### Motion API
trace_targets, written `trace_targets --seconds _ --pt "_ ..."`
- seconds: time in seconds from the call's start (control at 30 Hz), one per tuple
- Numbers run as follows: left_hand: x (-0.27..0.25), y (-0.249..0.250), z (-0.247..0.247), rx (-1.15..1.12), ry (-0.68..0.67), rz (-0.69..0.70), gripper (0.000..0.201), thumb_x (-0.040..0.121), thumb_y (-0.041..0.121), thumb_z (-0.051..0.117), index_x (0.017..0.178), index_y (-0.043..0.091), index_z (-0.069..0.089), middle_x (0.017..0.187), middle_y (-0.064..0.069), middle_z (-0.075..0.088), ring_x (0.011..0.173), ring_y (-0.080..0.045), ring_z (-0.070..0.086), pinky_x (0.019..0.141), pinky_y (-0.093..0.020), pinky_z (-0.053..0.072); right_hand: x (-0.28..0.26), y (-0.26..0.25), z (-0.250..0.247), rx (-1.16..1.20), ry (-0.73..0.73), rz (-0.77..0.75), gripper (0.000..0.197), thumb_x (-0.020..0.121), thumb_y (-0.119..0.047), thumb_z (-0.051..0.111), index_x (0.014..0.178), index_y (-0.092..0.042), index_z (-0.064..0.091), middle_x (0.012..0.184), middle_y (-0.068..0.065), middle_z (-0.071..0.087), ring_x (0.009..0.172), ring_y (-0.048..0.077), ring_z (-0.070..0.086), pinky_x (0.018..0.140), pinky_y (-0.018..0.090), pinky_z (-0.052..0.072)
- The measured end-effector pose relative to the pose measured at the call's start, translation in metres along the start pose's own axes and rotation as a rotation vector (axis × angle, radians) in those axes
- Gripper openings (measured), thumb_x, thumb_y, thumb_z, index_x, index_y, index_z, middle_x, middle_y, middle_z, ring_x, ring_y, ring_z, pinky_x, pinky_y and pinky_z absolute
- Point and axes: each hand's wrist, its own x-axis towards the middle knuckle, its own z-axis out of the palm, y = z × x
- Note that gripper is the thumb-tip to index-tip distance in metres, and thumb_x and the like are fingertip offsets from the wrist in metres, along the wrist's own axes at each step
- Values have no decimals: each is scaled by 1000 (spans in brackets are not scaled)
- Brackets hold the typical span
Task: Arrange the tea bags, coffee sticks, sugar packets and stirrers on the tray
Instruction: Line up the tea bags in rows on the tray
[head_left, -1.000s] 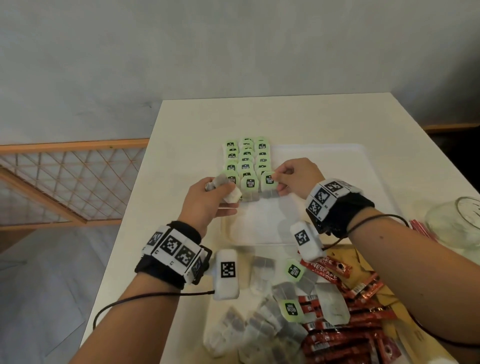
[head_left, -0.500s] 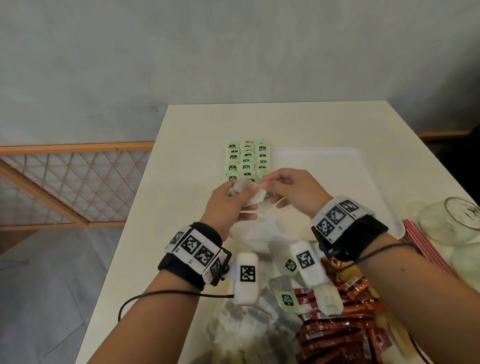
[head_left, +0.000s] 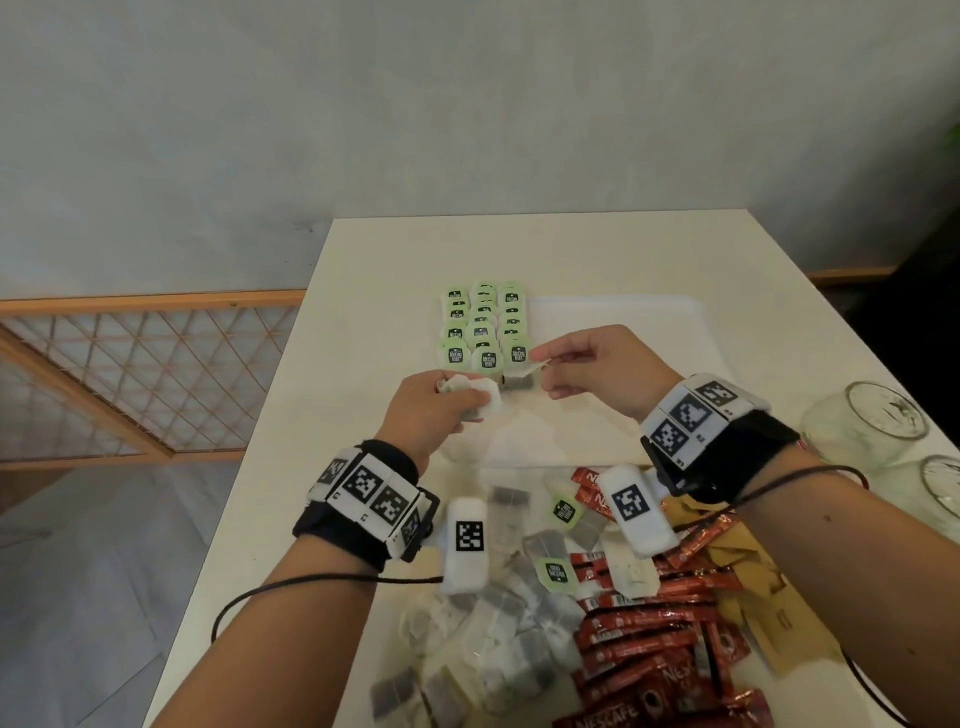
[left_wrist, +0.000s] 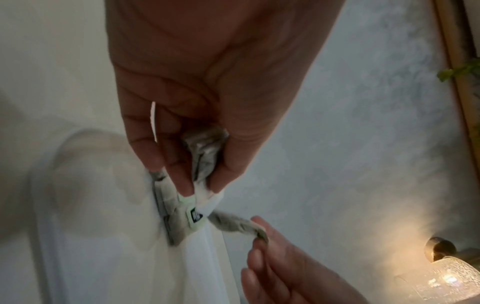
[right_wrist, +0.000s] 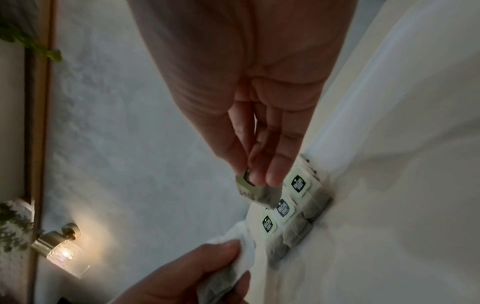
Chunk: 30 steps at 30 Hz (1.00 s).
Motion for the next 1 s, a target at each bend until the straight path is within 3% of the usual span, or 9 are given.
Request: trace_targets --seconds 0.2,0.33,0.4,0.5,0.67,0.83,1.0 --pt "10 5 -21 -2 90 18 24 79 -3 72 97 11 68 95 -7 65 82 -19 62 70 -26 55 10 7 3 -135 -60 70 18 86 0 68 104 2 71 76 15 70 61 14 67 65 24 59" --pt "18 6 -33 -70 120 34 28 81 -2 71 105 13 69 97 -4 66 78 -14 61 73 -25 56 23 13 22 -259 -153 155 13 85 -16 74 96 -9 75 69 -2 67 57 9 56 54 22 51" --pt "20 4 -38 -104 123 30 28 82 2 72 108 14 70 98 -3 69 81 -14 63 79 -26 56 32 15 33 -347 -173 161 10 83 -22 75 90 -15 76 71 -1 67 59 10 56 55 23 50" --pt "26 -1 -43 -145 146 21 30 83 2 71 111 12 69 99 -5 70 83 -15 65 82 -29 57 48 17 46 -379 -105 123 7 84 -20 74 88 -15 75 73 4 69 57 13 58 56 24 52" --pt "39 -9 -50 -167 212 1 29 83 4 72 111 9 70 101 -9 72 86 -18 67 79 -29 59 70 12 60 -289 -28 93 9 82 -12 76 91 -11 75 65 2 70 46 6 59 51 20 53" --pt "46 -16 -53 -197 252 -10 23 84 8 73 106 11 70 101 -10 72 85 -18 68 75 -28 60 85 3 71 -307 49 20 1 82 -12 76 83 -12 76 65 11 70 51 19 58 49 25 54" --pt "44 -16 -50 -248 222 -5 19 84 6 73 100 17 71 100 -10 71 85 -20 69 71 -28 59 88 5 72 -306 71 25 4 80 -13 78 82 -13 76 73 7 72 50 15 58 43 19 48"
